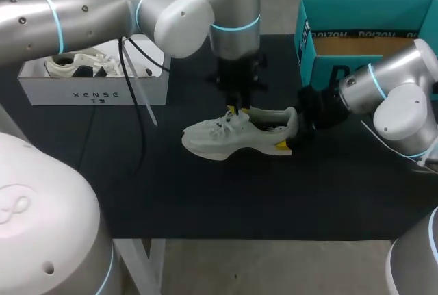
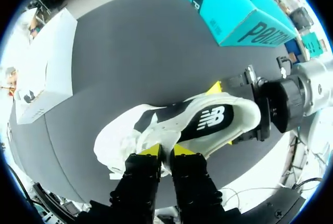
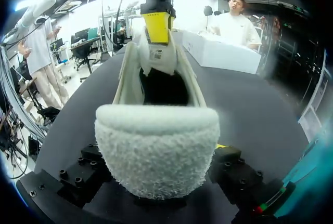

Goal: Take the shoe out of the shoebox, open the shoe tongue, remove and reinsert the insole, then place the shoe into the shoebox

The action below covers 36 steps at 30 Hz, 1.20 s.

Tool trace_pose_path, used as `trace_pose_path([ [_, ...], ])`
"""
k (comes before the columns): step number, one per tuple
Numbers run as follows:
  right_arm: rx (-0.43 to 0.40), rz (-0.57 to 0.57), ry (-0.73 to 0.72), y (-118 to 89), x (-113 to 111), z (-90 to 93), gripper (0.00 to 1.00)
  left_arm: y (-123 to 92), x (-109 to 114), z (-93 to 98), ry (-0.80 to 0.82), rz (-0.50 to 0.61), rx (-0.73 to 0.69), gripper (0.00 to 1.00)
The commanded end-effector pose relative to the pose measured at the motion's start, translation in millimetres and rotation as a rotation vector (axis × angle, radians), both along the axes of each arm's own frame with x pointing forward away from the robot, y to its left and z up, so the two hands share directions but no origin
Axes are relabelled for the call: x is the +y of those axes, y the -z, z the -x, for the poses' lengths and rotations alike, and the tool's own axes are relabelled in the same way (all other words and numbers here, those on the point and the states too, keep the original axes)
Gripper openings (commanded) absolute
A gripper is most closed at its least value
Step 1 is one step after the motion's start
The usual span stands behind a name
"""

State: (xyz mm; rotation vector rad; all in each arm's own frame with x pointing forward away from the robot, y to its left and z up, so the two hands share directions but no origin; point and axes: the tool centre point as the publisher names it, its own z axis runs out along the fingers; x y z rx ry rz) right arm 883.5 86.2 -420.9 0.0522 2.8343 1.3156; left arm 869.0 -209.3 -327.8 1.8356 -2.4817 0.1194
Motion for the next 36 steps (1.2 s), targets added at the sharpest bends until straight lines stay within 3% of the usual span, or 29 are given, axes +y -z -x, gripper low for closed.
trace_pose_path([
  [1,-0.002,0.0,0.001,1,1,-0.6,0.0,4,9,0.8,0.0,0.077,0.019,0.0],
  [11,-0.002,0.0,0.001,1,1,-0.6,0.0,-9,19,5.3,0.013,0.201,0.01,0.0],
  [21,-0.002,0.0,0.001,1,1,-0.6,0.0,-18,44,9.2,-0.038,0.284,-0.006,0.0],
  [36,-0.002,0.0,0.001,1,1,-0.6,0.0,0,71,9.6,-0.128,0.257,0.009,0.0],
])
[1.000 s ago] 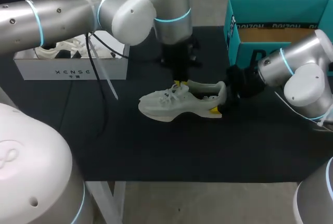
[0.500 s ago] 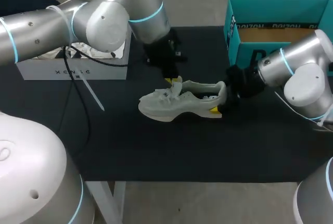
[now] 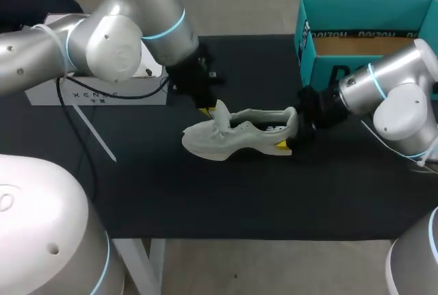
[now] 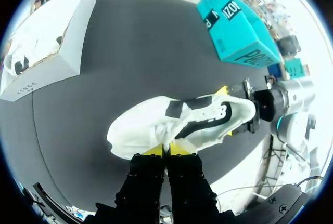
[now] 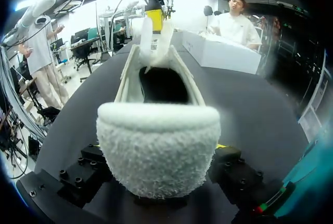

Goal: Take the shoe out of the shoebox, open the shoe tongue, remove and reinsert the insole, then place the shoe into the shoebox

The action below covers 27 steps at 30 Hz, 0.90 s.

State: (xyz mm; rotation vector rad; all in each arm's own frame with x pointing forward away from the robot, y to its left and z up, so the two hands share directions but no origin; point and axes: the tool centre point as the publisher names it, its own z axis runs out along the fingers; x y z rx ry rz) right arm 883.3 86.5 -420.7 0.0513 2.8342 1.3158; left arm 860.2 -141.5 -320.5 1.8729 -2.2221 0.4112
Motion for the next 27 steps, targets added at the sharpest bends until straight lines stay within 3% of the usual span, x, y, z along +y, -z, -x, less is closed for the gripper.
trace_pose_path([
  [1,-0.001,0.0,0.002,1,1,-0.7,0.0,10,4,-0.1,-0.007,-0.001,0.005,0.0],
  [7,-0.001,0.0,0.002,1,1,-0.7,0.0,31,7,-5.3,-0.018,-0.054,0.046,0.0],
  [27,-0.001,0.0,0.002,1,1,-0.7,0.0,68,15,-3.6,-0.032,-0.159,0.102,0.0],
])
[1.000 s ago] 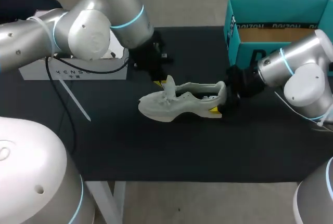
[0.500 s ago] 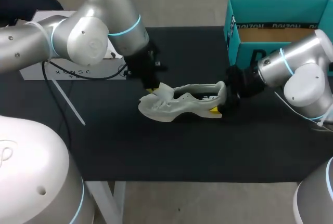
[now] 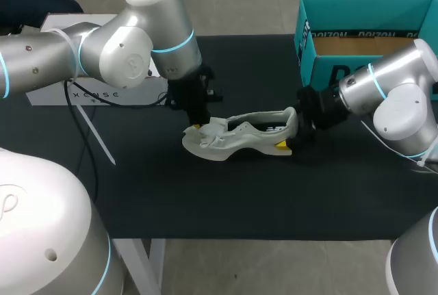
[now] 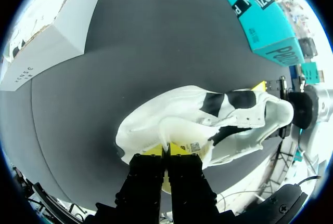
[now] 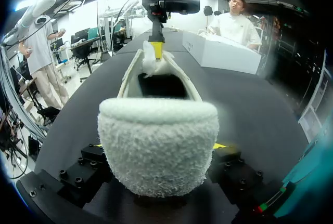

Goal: Take the shoe out of the shoebox, open the shoe tongue, remove and reinsert the insole, then place the shoe into the shoebox

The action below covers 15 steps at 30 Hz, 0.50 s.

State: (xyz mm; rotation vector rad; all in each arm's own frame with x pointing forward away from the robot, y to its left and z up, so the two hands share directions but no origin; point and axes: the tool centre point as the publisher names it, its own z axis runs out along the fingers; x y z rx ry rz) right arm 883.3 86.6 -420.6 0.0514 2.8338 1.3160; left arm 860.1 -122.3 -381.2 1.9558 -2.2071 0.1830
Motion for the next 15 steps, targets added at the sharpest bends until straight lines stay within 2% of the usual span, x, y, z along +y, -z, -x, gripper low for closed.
trace_pose_path([
  [1,-0.001,0.001,0.002,1,1,-0.7,0.0,7,-4,-3.8,0.006,-0.041,0.011,0.0],
  [3,-0.001,0.001,0.002,1,1,-0.7,0.0,7,-4,-4.3,0.007,-0.032,0.009,0.16],
  [6,-0.001,0.001,0.002,1,1,-0.7,0.0,-3,-5,-4.8,0.025,-0.019,-0.016,0.55],
  [7,-0.001,0.001,0.002,1,1,-0.7,0.0,-6,-6,-5.0,0.034,-0.018,-0.027,0.84],
  [8,-0.001,0.001,0.002,1,1,-0.7,0.0,-10,-6,-5.2,0.035,-0.005,-0.033,1.0],
  [15,-0.001,0.001,0.002,1,1,-0.7,0.0,-33,-10,-5.9,0.067,0.013,-0.097,1.0],
])
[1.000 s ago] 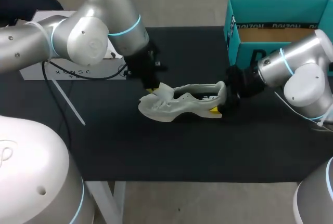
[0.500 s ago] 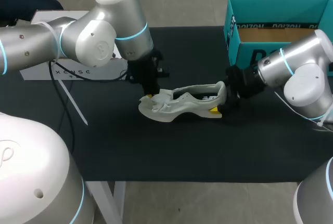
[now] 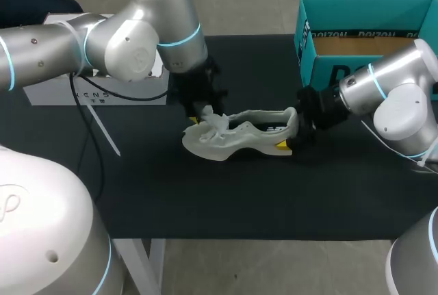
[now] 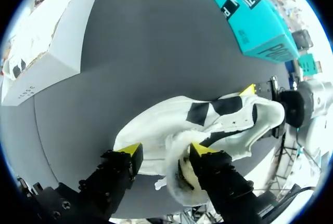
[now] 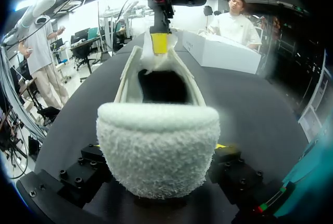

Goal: Take the shoe out of the shoebox, open the shoe tongue, remove and reinsert the insole, then place the shoe into the shoebox

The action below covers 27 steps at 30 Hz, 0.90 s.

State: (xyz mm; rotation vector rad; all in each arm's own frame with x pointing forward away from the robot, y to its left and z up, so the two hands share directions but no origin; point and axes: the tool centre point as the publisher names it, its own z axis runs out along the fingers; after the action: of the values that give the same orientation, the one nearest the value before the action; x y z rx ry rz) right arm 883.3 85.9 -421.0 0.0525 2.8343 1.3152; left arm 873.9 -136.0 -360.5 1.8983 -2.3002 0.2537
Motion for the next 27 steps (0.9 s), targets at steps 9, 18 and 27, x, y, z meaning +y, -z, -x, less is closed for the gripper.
trace_pose_path([
  [9,-0.002,0.0,0.001,1,1,-0.8,0.0,-18,8,2.3,0.033,0.019,-0.057,1.0],
  [18,-0.002,0.0,0.001,1,1,-0.8,0.0,-33,12,-5.8,0.047,0.103,-0.102,1.0],
  [27,-0.002,0.0,0.001,1,1,-0.8,0.0,-68,2,-36.7,0.558,0.171,-0.185,1.0],
])
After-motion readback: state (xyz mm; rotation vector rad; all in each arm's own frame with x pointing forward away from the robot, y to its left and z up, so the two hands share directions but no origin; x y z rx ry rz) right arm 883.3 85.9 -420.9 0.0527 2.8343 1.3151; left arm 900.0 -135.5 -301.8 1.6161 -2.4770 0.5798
